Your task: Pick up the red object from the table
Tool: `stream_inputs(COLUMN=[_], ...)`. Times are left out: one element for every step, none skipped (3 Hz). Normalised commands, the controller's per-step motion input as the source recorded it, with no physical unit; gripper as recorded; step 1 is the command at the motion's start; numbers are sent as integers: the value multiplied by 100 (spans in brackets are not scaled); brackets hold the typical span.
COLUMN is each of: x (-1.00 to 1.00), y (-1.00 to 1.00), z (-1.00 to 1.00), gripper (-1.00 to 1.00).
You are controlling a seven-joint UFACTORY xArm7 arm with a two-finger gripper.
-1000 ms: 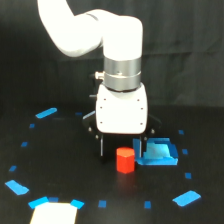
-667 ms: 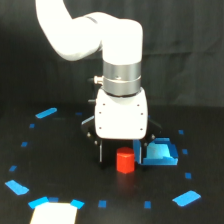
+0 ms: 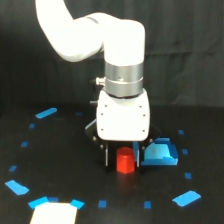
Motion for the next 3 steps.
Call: stream_inputs(x=[20, 28, 7], y=[2, -8, 0], z=[47, 15, 100], gripper=[-100, -100, -100])
